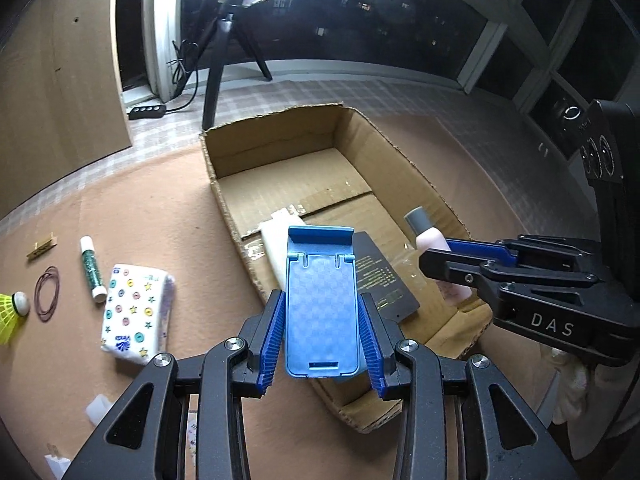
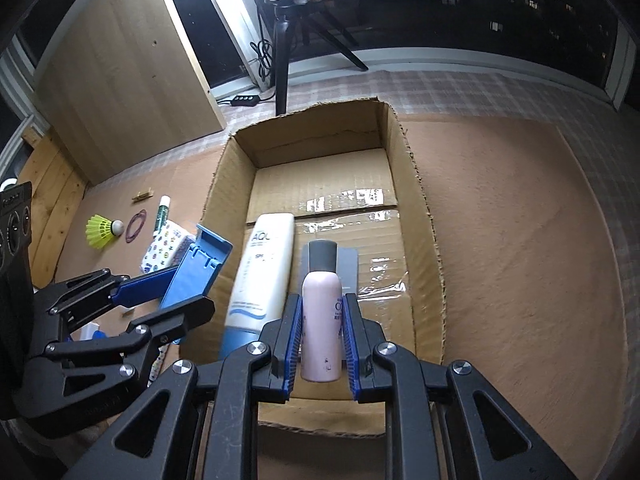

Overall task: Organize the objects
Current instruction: 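Carry the phone stand with the left tool while the right tool carries the pink bottle over the box, then open the left tool to drop the phone stand while the right tool drops the pink bottle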

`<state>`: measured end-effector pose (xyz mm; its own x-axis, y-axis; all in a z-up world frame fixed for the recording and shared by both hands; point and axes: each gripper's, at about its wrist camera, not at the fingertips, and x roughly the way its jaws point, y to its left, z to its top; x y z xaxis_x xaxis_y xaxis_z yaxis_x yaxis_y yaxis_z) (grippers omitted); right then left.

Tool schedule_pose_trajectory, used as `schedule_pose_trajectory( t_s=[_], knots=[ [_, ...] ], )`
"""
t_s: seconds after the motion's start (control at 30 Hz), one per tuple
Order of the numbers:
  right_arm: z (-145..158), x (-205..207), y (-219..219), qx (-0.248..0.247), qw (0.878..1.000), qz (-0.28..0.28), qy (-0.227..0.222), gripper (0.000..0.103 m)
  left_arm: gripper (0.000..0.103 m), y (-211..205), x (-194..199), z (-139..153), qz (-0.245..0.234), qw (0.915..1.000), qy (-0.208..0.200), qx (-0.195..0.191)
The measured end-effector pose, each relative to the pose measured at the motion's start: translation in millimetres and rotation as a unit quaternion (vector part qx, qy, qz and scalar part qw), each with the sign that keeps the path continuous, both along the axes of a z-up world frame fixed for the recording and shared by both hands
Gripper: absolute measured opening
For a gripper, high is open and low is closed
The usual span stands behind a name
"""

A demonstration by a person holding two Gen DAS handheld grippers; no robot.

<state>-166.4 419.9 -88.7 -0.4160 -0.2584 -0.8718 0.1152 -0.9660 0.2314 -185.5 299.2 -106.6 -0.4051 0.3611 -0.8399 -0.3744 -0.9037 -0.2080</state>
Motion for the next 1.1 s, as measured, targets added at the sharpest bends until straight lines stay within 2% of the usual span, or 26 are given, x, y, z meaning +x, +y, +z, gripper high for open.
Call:
schedule_pose_trajectory(
  t_s=[0.23,0.27,0.3,0.37,0.73,1.1],
  knots=[
    [-0.2,-4.6,2.6,0.001,1.0,-0.007,0.004,0.019,0.039,2.4,-2.6,0.5,-0.002,1.0,0.004,-0.004],
    [-0.1,-5.0,3.3,0.0,1.0,-0.008,0.003,0.025,0.041,1.7,-2.7,1.1,-0.003,1.0,0.004,-0.004],
    [0.2,-5.2,4.2,0.001,1.0,-0.011,0.004,0.037,0.047,1.1,-2.8,1.2,-0.003,1.0,0.002,-0.004],
    [1.7,-4.5,6.6,0.001,1.0,-0.02,0.011,0.048,0.05,-0.4,-2.1,2.3,-0.004,1.0,0.005,-0.007],
    [15.0,1.7,-9.9,-0.002,1.0,-0.014,0.019,0.048,0.05,-24.6,11.0,15.2,0.004,0.9998,0.019,-0.011],
    [35.8,14.1,-68.3,0.0,0.999,0.032,0.041,0.051,0.05,-86.5,37.0,24.5,0.043,0.9987,0.022,-0.013]
  ],
)
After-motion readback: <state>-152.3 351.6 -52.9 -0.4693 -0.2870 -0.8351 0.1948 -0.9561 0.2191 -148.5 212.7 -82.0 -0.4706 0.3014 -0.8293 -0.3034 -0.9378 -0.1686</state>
